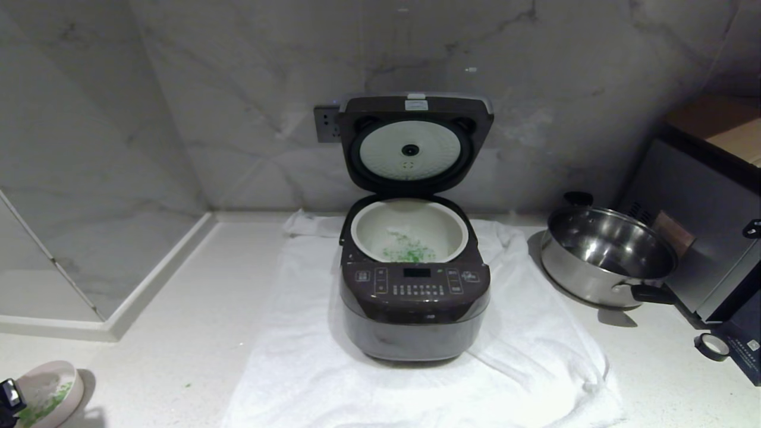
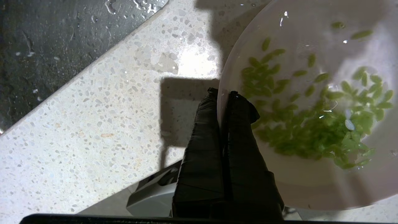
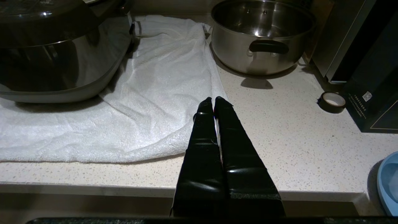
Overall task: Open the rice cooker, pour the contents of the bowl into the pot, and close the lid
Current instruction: Pour the water from the bowl into the rice cooker
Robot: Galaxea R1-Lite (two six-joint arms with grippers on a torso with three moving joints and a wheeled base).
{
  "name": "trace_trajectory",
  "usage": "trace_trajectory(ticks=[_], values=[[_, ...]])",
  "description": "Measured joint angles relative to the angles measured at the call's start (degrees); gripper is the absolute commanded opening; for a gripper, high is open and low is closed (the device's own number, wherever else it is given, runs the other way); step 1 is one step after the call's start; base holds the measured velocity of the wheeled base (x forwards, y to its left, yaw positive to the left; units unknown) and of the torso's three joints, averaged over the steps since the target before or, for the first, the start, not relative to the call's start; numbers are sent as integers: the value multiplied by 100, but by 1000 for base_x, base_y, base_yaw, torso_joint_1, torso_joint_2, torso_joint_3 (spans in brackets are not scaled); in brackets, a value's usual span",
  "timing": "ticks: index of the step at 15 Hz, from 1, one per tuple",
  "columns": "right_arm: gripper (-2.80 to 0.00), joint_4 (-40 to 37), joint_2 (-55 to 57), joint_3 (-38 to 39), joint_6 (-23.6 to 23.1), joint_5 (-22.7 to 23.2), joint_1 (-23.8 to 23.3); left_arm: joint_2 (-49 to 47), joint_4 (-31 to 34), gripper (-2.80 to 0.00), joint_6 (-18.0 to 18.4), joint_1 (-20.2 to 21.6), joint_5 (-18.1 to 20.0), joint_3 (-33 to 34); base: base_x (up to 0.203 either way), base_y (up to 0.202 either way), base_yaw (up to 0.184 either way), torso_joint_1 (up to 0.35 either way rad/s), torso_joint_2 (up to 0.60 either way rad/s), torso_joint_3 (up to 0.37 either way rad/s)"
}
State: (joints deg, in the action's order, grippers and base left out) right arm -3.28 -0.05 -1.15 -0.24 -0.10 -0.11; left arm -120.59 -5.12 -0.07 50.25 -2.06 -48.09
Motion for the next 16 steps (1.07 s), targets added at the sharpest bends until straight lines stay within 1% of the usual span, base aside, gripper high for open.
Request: trace_trajectory(ticks=[2, 4, 7, 11, 14, 16], values=[[-280, 1, 0, 0, 0, 2, 0, 25, -2, -280, -2, -31, 9, 92, 0, 0, 0, 0, 0, 0], [-280, -2, 0, 0, 0, 2, 0, 116, 6, -280, 0, -150, 27, 251, 0, 0, 0, 0, 0, 0], [-280, 1, 0, -1, 0, 0, 0, 277, 13, -280, 3, -465, 162, 586, 0, 0, 0, 0, 0, 0], [-280, 1, 0, -4, 2, 0, 0, 428, 17, -280, -41, -882, 173, 866, 0, 0, 0, 0, 0, 0], [-280, 0, 0, -6, 0, 0, 0, 508, 20, -280, -261, -1243, 171, 1035, 0, 0, 0, 0, 0, 0], [-280, 1, 0, -4, 0, -1, 0, 571, 30, -280, -476, -1593, 177, 1119, 0, 0, 0, 0, 0, 0]])
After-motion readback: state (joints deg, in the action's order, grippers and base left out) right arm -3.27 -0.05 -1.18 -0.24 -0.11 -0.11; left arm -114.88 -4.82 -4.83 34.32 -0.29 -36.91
